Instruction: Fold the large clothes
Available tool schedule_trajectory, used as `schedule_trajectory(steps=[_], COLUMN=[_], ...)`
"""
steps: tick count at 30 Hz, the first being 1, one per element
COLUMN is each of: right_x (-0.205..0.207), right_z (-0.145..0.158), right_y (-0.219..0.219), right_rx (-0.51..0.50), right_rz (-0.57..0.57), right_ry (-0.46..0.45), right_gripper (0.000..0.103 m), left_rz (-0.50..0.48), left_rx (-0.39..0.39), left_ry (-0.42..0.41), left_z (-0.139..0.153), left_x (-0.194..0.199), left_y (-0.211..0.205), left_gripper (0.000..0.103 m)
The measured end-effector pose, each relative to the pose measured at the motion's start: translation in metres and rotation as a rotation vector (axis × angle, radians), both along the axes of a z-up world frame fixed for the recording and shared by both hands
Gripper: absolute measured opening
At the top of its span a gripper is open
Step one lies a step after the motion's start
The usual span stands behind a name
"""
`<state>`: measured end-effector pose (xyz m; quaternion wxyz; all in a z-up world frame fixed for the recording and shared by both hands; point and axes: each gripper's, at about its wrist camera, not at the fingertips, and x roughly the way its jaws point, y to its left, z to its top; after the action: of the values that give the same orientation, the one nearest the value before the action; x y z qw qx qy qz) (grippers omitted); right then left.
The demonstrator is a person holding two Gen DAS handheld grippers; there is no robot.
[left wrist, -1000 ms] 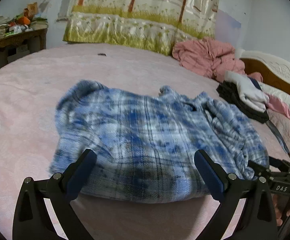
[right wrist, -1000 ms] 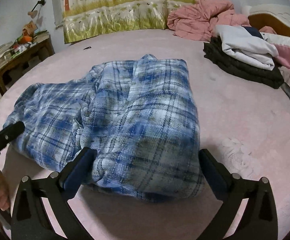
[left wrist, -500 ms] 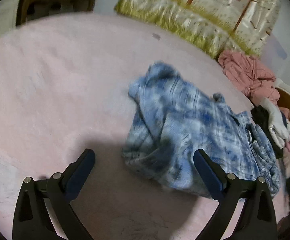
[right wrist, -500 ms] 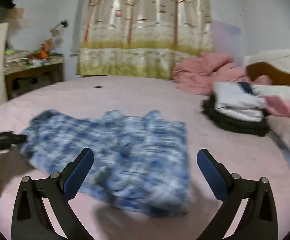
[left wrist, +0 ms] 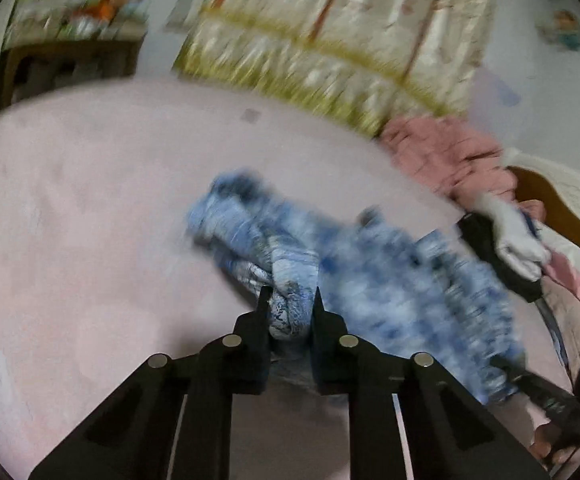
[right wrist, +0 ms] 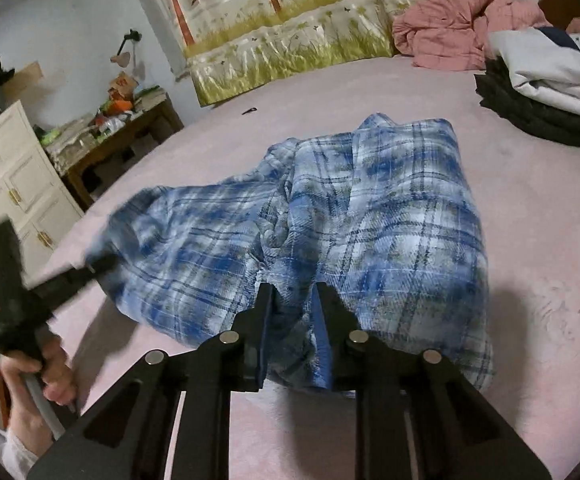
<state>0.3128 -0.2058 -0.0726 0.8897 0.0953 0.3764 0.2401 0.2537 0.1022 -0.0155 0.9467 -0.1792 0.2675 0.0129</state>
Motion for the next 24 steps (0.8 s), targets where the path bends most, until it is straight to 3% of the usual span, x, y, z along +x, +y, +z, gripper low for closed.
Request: schedule_trajectory(steps=[3,6,9,10,13,18,20,22,24], right_x=[-0.002,-0.005,-0.016,-0.02,-0.03,-0.037,-0.034,-0.031,-0.027], right_z=[0.001,0.01,0.031,0.039,0.056,0.061,0.06,0.062,0.062], right_y=[0.005,-0.005,-0.035,-0.048,-0.092,-0.155,-0.167,-0.167,-0.162], right_rx=[-0.029,-0.005,0.036,0.035,-0.006,-0.036,-0.017,0.006,0.013], right_rz=[0.006,-0.024,-0.144,-0.199,-0.389,-0.571,-0.593,-0.584,-0.549], right_ry=[-0.012,-0.021,-0.09,-0.135,-0.207,-0.211,-0.2,-0.191,-0.188], right_gripper=[0.019,0.019,0.038,0.045,0.046,0.049,0.049,0.049,0.049], left_rz=[-0.09,-0.211,-0.35,-0.379,-0.476,-0.572,-0.595,-0.607,-0.646], left_rx=[0.024,0.107,0.135,0.139,0.16,0.122,0.109,0.161,0.155], left_ry=[-0.129,-0.215,-0.254,-0.254,-0.208,0.001,0.029,-0.004,-0.044], left_z=[0.039,0.074,0.091,0.091,0.074,0.007,-0.01,-0.011,-0.002], left_x=[-0.003,-0.004,0.002,0.005,0.018,0.039,0.036,0.021,0.007], left_y=[-0.032,-0.084,-0.144,-0.158,-0.204,-0.234,-0.234,-0.236,-0.231], left_gripper=[0.015,0.015,0.014,0.014,0.014,0.014,0.014,0.026,0.047])
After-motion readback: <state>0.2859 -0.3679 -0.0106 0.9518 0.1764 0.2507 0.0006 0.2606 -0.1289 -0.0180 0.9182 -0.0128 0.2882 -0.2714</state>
